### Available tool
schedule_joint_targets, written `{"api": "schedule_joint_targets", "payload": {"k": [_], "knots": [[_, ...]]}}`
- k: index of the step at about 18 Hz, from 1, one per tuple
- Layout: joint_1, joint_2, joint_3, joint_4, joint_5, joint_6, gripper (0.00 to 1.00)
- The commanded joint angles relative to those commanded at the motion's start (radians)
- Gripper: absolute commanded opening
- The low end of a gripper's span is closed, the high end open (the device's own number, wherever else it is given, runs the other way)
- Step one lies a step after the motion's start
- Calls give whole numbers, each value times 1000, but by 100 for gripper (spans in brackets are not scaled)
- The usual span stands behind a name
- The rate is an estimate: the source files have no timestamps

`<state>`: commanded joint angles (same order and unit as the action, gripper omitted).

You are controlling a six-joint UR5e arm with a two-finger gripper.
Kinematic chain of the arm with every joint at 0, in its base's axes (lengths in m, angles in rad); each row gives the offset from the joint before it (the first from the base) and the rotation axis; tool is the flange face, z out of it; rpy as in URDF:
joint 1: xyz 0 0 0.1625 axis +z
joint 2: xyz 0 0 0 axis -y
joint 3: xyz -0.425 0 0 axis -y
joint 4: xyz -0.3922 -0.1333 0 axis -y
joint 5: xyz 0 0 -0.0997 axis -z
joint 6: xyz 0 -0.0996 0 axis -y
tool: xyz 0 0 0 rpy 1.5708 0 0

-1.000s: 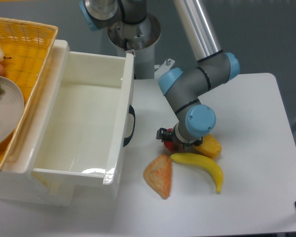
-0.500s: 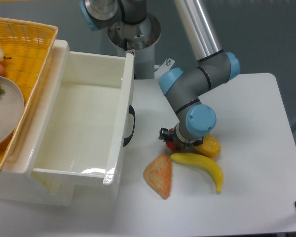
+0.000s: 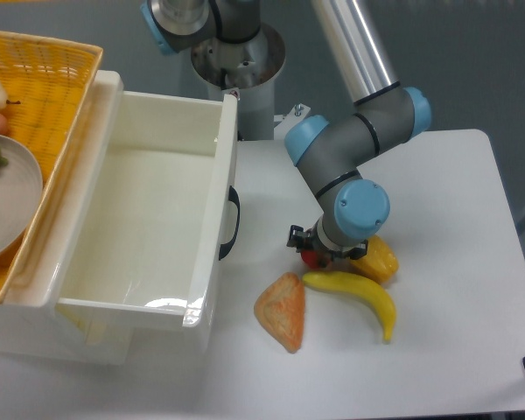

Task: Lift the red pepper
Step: 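Lift the gripped red bell pepper up off the table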

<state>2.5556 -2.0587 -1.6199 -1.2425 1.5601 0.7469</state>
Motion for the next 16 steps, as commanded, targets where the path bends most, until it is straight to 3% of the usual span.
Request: {"api": "schedule_joint_targets", "payload": {"k": [7,16], "knots": [[5,38,80,-60,2,132,59],[-3,101,110,-55,12,348,55]]}}
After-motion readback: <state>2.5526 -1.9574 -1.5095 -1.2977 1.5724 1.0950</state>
